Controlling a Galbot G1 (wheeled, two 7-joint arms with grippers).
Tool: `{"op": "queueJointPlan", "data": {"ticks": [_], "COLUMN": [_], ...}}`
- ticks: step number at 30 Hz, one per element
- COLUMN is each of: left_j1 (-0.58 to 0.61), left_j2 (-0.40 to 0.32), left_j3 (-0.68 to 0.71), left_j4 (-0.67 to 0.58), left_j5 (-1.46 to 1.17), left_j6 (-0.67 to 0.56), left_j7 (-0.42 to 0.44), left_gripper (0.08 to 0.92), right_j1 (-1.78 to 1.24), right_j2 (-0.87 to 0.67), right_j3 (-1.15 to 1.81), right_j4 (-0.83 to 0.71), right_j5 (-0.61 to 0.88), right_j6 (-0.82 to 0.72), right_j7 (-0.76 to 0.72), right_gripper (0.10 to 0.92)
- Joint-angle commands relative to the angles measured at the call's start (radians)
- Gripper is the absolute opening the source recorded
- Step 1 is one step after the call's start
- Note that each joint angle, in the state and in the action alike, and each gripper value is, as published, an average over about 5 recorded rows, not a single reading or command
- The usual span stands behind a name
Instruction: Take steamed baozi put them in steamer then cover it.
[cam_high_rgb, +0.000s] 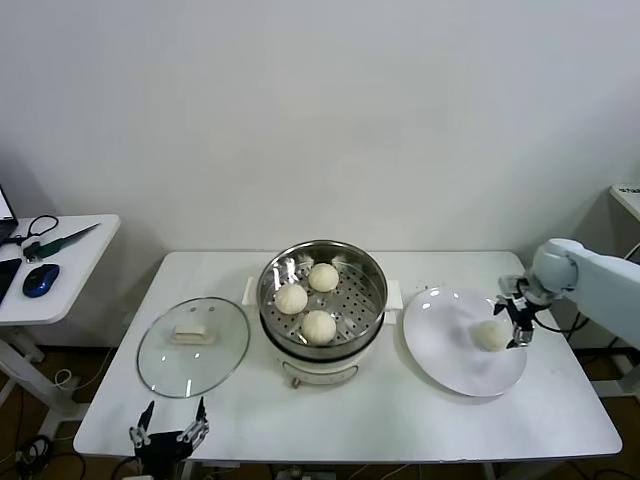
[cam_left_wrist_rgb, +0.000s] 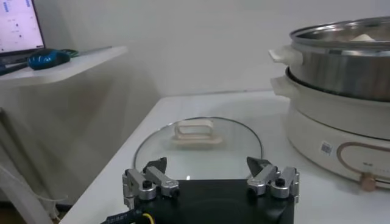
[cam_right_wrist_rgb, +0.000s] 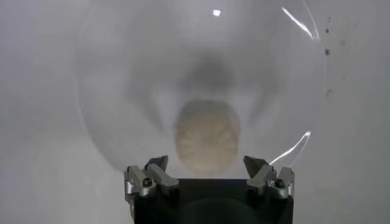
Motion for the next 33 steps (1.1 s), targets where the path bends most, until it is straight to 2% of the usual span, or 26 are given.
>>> {"op": "queueJointPlan", "data": {"ticks": [1,9,17,20,25,30,33], "left_j1": [0.002,0.004,0.005,0.002,-0.01,-0.019,-0.02], "left_j2": [0.0,0.0,0.0,0.002,0.003,0.004,0.008], "left_j3": [-0.001,0.001,0.003,0.004,0.014,0.023,0.024], "left_j4": [0.0,-0.006,-0.016,-0.017,-0.014,-0.016,-0.019], "left_j5": [0.003,0.004,0.008,0.008,0.007,0.006,0.003], "left_j6": [0.001,0.005,0.01,0.011,0.015,0.02,0.022], "left_j7": [-0.001,0.0,0.001,0.001,0.002,0.005,0.007], "left_gripper": [0.823,0.823,0.823,0.823,0.823,0.823,0.823], "right_j1": [-0.118,-0.103,0.083,0.302,0.742,0.957,0.948], "right_j2": [0.039,0.048,0.026,0.026,0.1,0.221,0.292], "right_j3": [0.122,0.105,-0.046,-0.221,-0.548,-0.591,-0.538], "right_j4": [-0.074,-0.071,0.001,0.079,0.324,0.519,0.565], "right_j5": [-0.028,-0.019,0.063,0.172,0.479,0.759,0.845], "right_j6": [-0.021,-0.023,-0.027,-0.039,-0.13,-0.22,-0.259], "right_j7": [0.029,0.008,-0.017,-0.018,0.028,0.081,0.117], "right_gripper": [0.823,0.811,0.696,0.688,0.689,0.687,0.689]}}
